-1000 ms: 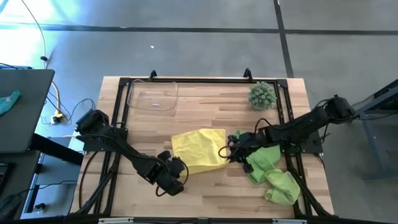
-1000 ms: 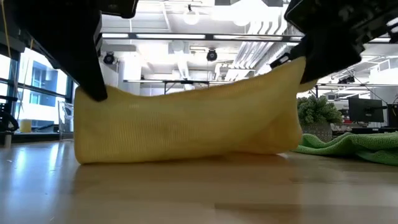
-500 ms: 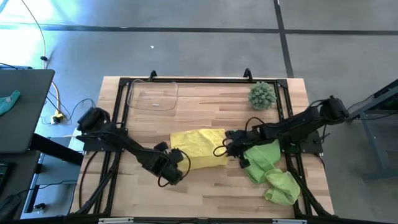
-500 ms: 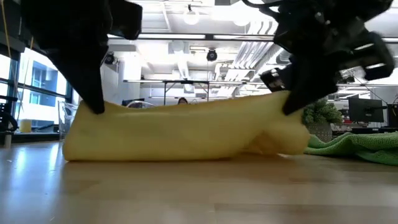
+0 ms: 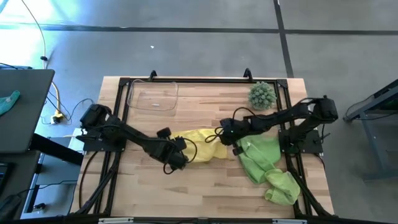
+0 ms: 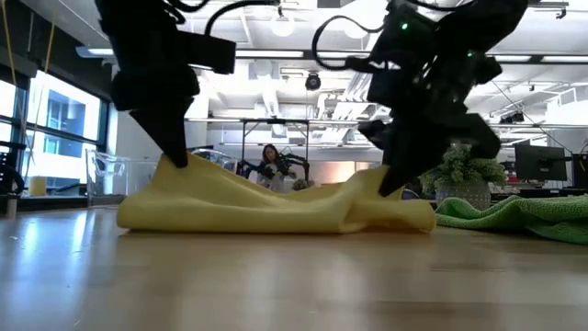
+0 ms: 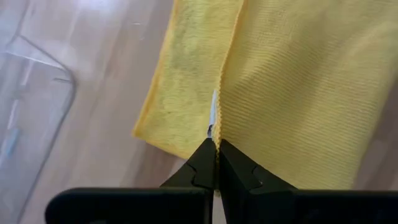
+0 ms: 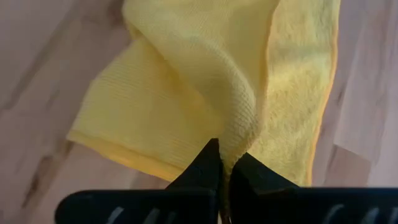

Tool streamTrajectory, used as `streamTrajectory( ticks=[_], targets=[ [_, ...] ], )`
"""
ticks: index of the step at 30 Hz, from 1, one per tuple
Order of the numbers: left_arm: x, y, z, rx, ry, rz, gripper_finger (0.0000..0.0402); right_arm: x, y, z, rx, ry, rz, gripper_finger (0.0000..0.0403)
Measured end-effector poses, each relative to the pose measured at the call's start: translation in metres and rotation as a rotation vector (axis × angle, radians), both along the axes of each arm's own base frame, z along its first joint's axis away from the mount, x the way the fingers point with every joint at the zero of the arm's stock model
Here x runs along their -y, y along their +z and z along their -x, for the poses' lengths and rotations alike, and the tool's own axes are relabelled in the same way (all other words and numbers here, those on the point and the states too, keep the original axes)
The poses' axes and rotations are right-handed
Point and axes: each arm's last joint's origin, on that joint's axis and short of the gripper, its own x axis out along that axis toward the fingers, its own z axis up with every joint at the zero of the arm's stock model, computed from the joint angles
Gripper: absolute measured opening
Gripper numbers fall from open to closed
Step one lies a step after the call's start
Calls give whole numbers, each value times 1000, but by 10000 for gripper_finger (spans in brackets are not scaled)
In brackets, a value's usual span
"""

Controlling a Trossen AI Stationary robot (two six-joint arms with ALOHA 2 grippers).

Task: Roll microfiber towels into tight, uniform cylinder then place into a basket
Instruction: Fold the yellow microfiber cloth

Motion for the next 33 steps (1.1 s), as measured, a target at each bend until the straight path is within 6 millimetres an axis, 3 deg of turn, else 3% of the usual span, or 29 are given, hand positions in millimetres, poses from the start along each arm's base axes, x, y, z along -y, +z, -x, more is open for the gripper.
streamTrajectory(
  ticks=[9, 20, 33],
  targets=[
    [-22, 0, -3, -32, 20, -8, 3, 13, -4, -12, -58, 51, 53, 0],
    [-43, -7, 2, -76, 81, -34, 3, 34, 9, -20, -58, -11, 59, 0],
    [-54, -9, 0, -85, 96, -49, 3, 36, 8, -19, -67, 18, 81, 0]
  ],
)
